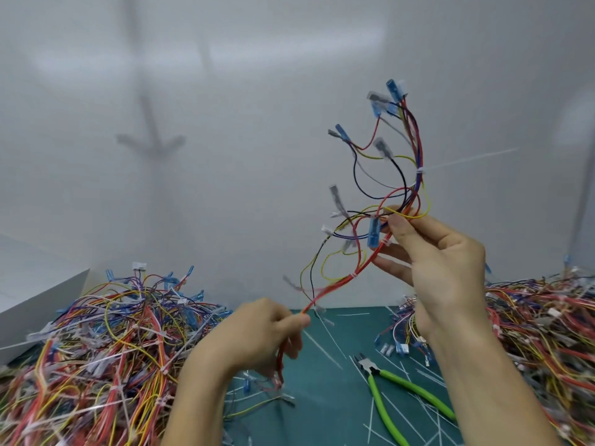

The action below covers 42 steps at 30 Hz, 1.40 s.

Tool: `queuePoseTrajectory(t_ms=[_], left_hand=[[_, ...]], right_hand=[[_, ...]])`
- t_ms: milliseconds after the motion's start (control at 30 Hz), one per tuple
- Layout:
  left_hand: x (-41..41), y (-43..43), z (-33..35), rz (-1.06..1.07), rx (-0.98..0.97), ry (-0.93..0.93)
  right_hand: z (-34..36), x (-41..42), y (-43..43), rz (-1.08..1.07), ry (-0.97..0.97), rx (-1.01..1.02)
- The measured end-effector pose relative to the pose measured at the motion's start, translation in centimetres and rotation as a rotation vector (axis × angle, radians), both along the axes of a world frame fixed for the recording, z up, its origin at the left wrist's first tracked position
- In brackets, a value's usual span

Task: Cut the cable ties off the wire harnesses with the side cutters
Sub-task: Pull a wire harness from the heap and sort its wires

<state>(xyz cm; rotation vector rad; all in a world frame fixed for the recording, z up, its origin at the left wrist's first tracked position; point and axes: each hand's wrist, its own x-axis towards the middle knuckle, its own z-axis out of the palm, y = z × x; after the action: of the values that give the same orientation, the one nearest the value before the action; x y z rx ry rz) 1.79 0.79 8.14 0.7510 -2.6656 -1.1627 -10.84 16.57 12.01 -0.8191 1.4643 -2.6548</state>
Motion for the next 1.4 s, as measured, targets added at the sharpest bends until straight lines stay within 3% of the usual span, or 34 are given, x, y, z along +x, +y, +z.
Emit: queuePoseTrajectory(t_ms=[267,500,600,700,833,900,967,1033,1133,1267,1400], left_hand=[[0.7,0.1,1.9,0.177,0.473,0.659],[1.6,0.5,3.0,0.082,0.685,0.863],[1.6,0.1,2.8,0.068,0.656,0.846],[1.0,-0.2,1.9,0.121,0.539,0.7],[0.1,-0.5,0.3,0.131,0.046,0.225],[-0.7,-0.1,0.2,0.105,-0.226,0.107],[-1.3,0.9,0.7,0.213,-0.366,0.225],[-1.4,2.0,1.7,0.367,-0.43,0.555],[-1.0,3.3,3.1,0.388,-0.448,1.002],[-1.0,3.9,3.7,0.207,-0.178,1.153],[-1.1,3.7,3.7,0.128,0.0,1.171]], right_hand=[[0.1,-0.2,0.4,0.111,-0.143,-0.042],[-0.1,-0.4,0.1,0.237,-0.234,-0.102],[-0.1,-0.5,0.2,0.253,-0.246,-0.113],[0.0,-0.6,0.3,0.218,-0.204,-0.093],[0.1,-0.6,0.4,0.12,-0.099,-0.02],[0.0,-0.6,0.3,0.066,-0.026,0.025],[-0.2,-0.5,0.2,0.031,0.038,0.062],[-0.3,-0.2,-0.1,0.029,0.098,0.103],[-0.5,0.2,-0.6,0.067,0.181,0.185],[-1.0,0.7,-1.5,0.169,0.274,0.326],[-1.7,0.8,-2.2,0.181,0.386,0.476]])
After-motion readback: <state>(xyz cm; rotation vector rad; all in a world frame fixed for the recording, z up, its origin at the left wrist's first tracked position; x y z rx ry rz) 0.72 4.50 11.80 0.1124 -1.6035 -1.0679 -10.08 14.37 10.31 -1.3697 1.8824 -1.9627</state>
